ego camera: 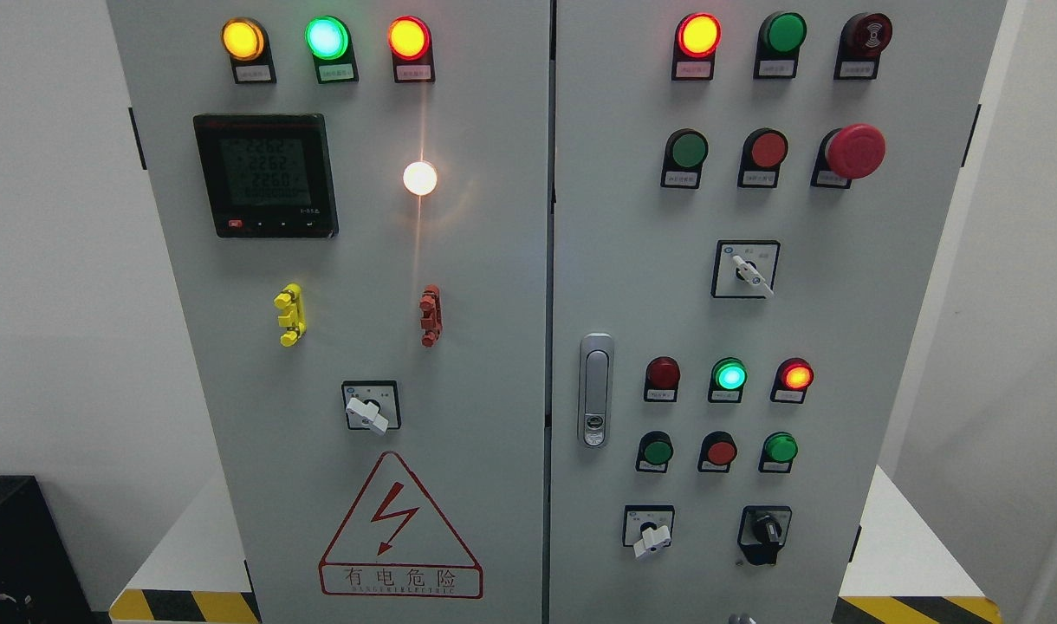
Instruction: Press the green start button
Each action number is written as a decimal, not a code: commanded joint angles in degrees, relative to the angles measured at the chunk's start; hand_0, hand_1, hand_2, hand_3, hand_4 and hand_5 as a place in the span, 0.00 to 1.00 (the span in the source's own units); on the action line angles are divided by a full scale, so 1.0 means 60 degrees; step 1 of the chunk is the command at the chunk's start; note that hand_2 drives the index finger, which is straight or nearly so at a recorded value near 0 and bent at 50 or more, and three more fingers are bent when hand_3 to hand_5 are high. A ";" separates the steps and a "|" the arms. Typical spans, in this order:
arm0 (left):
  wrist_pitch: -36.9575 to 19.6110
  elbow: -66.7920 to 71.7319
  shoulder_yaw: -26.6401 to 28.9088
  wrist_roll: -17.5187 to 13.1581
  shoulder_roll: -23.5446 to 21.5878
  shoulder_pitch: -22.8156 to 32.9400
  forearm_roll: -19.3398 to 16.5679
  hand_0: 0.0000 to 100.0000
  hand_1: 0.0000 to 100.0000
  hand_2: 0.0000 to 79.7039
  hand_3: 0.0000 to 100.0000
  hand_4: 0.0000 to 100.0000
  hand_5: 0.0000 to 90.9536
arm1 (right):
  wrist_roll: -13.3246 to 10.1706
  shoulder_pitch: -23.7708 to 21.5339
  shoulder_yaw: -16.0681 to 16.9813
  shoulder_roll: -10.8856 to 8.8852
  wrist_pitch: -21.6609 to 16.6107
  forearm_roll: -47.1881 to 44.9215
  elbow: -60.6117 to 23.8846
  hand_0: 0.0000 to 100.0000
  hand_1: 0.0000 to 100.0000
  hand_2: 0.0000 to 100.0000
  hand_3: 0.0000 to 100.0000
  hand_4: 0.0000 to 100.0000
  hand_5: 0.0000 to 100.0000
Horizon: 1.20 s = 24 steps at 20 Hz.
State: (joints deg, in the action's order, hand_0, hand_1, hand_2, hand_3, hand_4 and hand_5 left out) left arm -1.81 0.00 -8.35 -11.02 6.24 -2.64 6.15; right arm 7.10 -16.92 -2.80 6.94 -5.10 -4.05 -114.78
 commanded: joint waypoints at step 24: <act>-0.0005 -0.0264 0.0000 0.0035 0.0000 0.0000 0.0000 0.12 0.56 0.00 0.00 0.00 0.00 | -0.1022 0.1017 -0.0236 0.0059 -0.0571 0.3600 -0.0191 0.00 0.29 0.00 0.61 0.61 0.61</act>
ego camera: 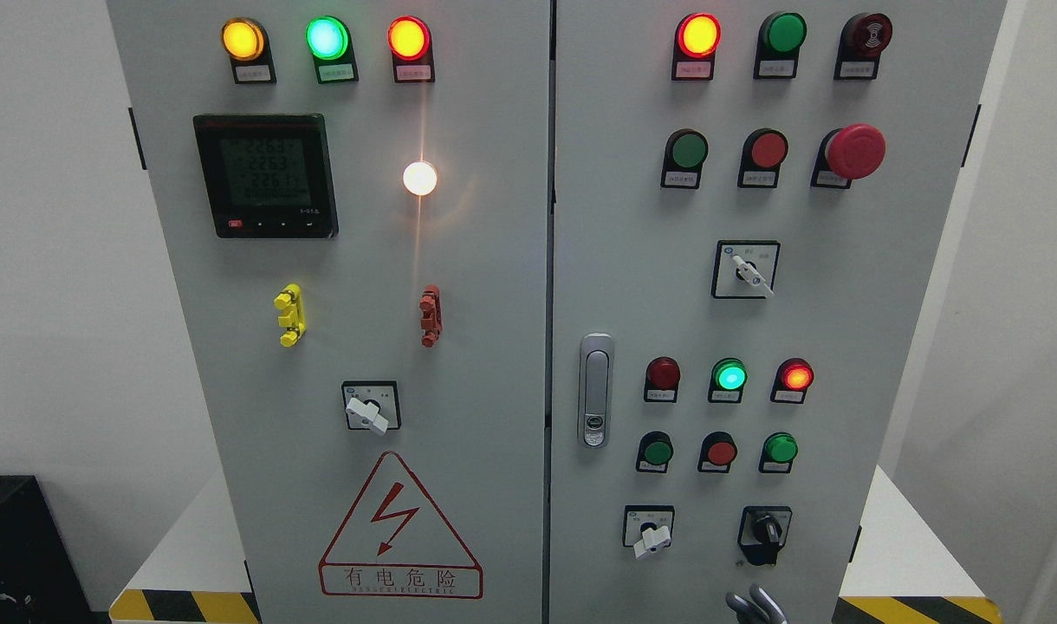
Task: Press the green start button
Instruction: 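Raise the right hand toward the lower green push button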
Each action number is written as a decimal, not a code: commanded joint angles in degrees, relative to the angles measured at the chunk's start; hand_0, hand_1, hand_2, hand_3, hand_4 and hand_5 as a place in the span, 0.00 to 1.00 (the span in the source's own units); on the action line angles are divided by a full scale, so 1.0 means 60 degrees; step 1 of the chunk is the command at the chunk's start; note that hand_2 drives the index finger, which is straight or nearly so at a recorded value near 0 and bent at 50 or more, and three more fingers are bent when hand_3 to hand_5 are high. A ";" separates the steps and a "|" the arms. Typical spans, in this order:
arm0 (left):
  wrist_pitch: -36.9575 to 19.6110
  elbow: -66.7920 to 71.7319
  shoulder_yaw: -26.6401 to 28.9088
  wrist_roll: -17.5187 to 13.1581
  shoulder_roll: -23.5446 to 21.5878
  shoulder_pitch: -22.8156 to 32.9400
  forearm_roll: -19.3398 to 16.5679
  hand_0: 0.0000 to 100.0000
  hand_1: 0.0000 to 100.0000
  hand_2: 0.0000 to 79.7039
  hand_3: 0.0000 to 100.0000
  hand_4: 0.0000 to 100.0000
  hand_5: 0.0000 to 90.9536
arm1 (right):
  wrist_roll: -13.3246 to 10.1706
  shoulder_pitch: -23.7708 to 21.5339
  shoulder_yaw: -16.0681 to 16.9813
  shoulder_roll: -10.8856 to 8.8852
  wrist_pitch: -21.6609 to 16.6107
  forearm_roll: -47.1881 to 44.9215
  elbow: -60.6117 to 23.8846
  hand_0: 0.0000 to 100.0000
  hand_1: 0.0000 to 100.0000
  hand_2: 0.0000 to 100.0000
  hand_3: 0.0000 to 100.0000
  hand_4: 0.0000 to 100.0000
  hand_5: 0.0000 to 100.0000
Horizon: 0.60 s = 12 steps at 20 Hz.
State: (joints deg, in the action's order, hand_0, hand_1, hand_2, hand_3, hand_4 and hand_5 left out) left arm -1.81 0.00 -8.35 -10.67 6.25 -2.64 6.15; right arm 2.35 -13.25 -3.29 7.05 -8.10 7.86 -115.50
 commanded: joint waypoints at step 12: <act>-0.0005 -0.0264 0.0000 -0.0023 -0.0001 0.0000 0.0000 0.12 0.56 0.00 0.00 0.00 0.00 | -0.1357 0.1036 -0.0667 0.0071 -0.0248 0.8003 -0.0232 0.00 0.31 0.00 0.90 0.85 0.99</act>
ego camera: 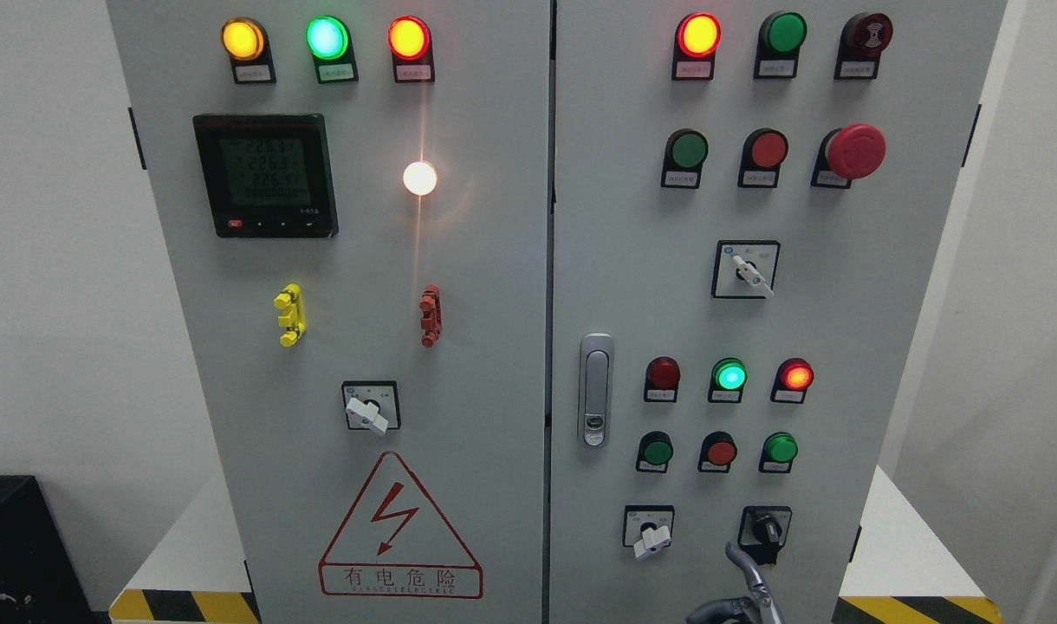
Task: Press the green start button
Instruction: 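Raise the right hand toward the lower green push button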
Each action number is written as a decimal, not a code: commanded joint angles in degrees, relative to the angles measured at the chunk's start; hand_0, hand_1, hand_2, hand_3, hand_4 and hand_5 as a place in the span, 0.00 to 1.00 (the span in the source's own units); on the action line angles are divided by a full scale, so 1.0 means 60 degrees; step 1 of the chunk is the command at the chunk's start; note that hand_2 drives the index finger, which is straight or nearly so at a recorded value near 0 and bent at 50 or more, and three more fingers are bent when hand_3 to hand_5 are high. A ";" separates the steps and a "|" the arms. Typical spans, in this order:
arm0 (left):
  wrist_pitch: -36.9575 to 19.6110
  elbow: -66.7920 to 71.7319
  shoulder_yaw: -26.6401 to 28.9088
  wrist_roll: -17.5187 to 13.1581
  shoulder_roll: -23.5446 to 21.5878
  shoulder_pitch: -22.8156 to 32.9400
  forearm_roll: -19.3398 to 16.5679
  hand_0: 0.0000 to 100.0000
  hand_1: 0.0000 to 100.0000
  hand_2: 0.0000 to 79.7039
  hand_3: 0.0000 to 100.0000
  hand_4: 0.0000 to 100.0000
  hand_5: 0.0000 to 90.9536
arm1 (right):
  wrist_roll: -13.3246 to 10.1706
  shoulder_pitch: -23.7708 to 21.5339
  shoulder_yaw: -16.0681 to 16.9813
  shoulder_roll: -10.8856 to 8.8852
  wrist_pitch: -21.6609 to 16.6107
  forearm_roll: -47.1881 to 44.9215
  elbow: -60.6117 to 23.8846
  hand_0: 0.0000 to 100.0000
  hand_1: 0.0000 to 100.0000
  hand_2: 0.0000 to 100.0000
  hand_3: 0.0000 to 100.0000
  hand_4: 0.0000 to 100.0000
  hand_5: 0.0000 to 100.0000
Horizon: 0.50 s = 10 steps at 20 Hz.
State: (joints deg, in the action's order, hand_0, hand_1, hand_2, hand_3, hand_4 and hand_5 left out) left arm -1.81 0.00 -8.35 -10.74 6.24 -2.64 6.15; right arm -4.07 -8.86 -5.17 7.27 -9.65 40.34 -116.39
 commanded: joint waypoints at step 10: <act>-0.0005 -0.0264 0.0000 -0.0011 -0.0001 0.0000 0.0000 0.12 0.56 0.00 0.00 0.00 0.00 | -0.1182 0.0918 -0.0311 0.0034 0.0071 0.6195 0.0457 0.05 0.29 0.00 0.95 0.89 1.00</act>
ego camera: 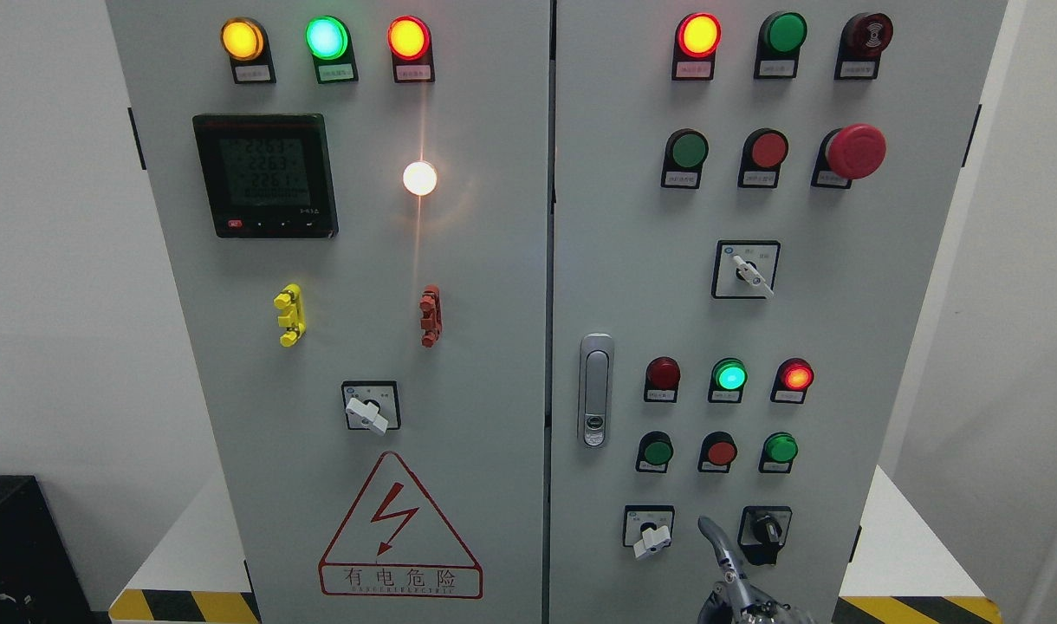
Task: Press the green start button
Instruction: 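Raise the right hand toward the lower green push button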
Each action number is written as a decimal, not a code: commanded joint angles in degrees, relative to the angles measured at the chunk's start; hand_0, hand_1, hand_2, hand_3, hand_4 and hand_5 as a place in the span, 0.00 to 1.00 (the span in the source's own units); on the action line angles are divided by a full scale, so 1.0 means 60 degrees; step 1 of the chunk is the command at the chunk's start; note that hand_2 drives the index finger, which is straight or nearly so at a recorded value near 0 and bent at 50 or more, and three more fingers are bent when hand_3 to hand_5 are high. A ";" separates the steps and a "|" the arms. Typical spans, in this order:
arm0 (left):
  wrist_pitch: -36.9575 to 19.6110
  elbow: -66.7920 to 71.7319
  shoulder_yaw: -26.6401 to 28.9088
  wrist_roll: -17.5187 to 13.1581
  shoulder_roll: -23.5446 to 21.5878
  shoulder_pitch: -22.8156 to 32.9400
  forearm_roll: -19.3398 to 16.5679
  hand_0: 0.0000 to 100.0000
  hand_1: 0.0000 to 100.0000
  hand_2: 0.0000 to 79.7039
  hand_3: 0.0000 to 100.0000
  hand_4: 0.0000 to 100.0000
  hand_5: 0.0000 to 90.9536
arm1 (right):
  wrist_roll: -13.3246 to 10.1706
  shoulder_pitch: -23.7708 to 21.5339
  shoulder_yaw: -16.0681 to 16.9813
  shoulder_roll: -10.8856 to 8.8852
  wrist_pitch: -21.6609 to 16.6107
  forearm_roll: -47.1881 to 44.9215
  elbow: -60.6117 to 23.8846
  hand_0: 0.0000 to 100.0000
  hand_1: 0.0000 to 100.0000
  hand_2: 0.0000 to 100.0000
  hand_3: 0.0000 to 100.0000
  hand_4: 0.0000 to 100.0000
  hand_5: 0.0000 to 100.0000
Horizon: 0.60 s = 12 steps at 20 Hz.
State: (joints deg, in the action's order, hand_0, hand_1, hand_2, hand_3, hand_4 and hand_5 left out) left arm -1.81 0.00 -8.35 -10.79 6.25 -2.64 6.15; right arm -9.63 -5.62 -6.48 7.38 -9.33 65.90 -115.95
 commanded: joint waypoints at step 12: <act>-0.0005 -0.0264 0.0000 -0.0004 -0.0001 0.0000 0.0000 0.12 0.56 0.00 0.00 0.00 0.00 | -0.0402 0.1316 0.0274 0.0000 0.0207 0.2434 0.1775 0.10 0.28 0.00 0.96 0.89 1.00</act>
State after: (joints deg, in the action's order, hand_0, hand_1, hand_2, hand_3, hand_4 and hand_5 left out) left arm -1.81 0.00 -8.35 -11.03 6.24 -2.64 6.15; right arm -11.99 -0.60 -5.80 7.39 -8.39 78.52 -111.00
